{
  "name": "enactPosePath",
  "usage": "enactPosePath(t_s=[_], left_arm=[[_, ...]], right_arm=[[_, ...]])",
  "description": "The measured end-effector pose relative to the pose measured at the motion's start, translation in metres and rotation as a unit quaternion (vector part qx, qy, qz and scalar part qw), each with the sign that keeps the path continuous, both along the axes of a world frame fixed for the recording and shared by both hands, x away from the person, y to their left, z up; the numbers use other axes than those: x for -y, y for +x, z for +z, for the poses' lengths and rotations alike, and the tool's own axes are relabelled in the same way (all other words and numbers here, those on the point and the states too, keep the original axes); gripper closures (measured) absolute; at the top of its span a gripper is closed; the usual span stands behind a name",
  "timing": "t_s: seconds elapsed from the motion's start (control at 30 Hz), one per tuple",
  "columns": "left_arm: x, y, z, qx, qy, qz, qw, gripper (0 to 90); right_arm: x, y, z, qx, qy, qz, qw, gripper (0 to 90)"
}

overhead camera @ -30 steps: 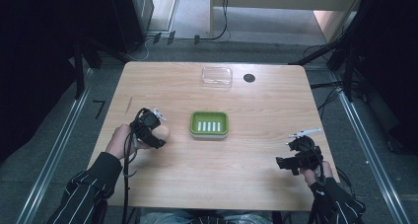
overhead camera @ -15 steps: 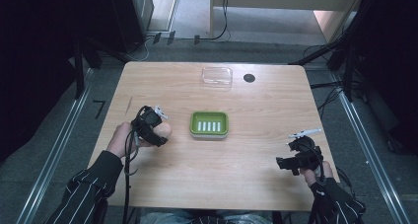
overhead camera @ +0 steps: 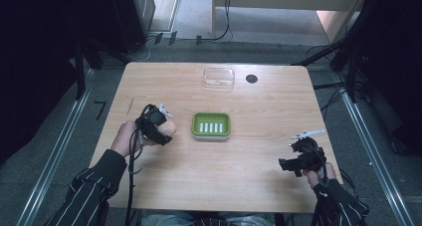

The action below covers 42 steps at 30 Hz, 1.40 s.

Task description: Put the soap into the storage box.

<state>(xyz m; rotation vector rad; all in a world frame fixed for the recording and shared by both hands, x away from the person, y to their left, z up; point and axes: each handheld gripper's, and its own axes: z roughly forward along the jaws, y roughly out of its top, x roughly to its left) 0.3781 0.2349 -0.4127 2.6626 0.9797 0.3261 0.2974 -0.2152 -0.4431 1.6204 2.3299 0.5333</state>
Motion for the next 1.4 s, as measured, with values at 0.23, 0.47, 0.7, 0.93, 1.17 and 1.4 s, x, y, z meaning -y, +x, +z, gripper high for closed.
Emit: enactPosePath(t_s=[0.23, 0.47, 0.7, 0.93, 1.17, 1.4], left_arm=[[-0.001, 0.000, 0.004, 0.005, -0.005, -0.001, 1.0000, 33.7], [-0.003, 0.002, 0.006, 0.009, -0.004, 0.004, 0.9999, 33.7], [0.000, 0.008, 0.008, 0.013, -0.014, 0.006, 0.9998, 33.7], [0.007, 0.013, 0.008, 0.012, -0.012, -0.004, 0.9998, 33.7], [0.007, 0.014, 0.010, 0.015, -0.020, -0.003, 0.9997, 33.7], [0.006, 0.014, 0.012, 0.017, -0.021, -0.002, 0.9996, 33.7]], right_arm=[[0.000, 0.000, 0.000, 0.000, -0.001, 0.000, 1.0000, 14.1], [0.000, 0.000, 0.000, 0.000, -0.003, 0.003, 1.0000, 14.1], [-0.001, 0.001, 0.000, -0.001, -0.002, 0.003, 1.0000, 14.1], [0.000, 0.000, 0.000, -0.001, -0.003, 0.001, 1.0000, 14.1], [0.000, 0.000, 0.000, -0.001, -0.003, 0.001, 1.0000, 14.1], [-0.001, 0.001, 0.000, -0.001, -0.004, 0.004, 1.0000, 14.1]])
